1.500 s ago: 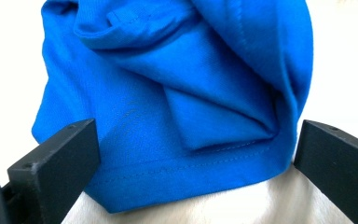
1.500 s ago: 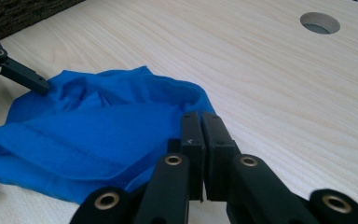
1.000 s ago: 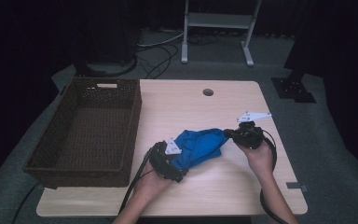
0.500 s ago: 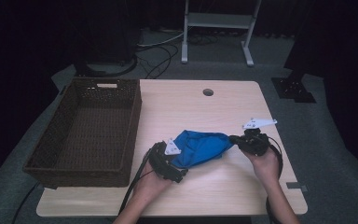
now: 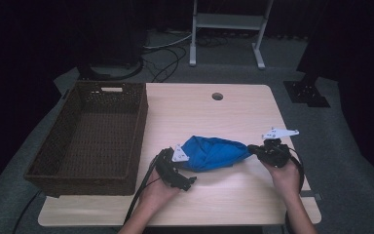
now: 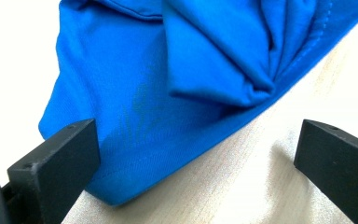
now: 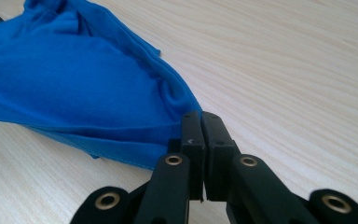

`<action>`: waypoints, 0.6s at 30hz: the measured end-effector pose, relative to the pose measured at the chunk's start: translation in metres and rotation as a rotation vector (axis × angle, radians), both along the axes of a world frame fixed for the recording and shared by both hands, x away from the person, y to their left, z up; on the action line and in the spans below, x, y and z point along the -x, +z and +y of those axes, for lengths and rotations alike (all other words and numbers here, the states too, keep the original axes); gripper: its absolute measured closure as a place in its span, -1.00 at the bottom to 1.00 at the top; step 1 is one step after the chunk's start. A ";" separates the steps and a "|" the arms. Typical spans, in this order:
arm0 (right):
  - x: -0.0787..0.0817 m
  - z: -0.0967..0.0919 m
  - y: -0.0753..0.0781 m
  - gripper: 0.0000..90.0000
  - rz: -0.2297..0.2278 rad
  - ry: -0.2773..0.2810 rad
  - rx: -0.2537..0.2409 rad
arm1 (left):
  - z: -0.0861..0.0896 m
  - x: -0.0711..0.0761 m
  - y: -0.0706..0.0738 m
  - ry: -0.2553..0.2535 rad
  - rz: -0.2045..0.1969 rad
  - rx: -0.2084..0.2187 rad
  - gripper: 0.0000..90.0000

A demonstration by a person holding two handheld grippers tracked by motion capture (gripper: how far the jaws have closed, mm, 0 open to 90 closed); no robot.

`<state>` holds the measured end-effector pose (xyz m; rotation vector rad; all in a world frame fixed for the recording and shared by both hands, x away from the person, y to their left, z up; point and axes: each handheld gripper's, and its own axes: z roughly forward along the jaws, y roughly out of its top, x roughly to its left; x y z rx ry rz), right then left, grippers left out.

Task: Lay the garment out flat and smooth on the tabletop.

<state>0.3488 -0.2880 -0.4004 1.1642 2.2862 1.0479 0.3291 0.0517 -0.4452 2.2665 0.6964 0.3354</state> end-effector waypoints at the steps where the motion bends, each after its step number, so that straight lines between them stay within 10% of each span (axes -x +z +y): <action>1: 0.001 -0.001 -0.001 0.97 0.001 -0.003 0.000 | 0.000 0.000 0.000 -0.001 -0.001 -0.001 -1.00; 18: 0.021 -0.015 -0.018 0.97 0.035 -0.033 0.007 | 0.002 0.005 0.000 0.001 0.002 -0.002 -1.00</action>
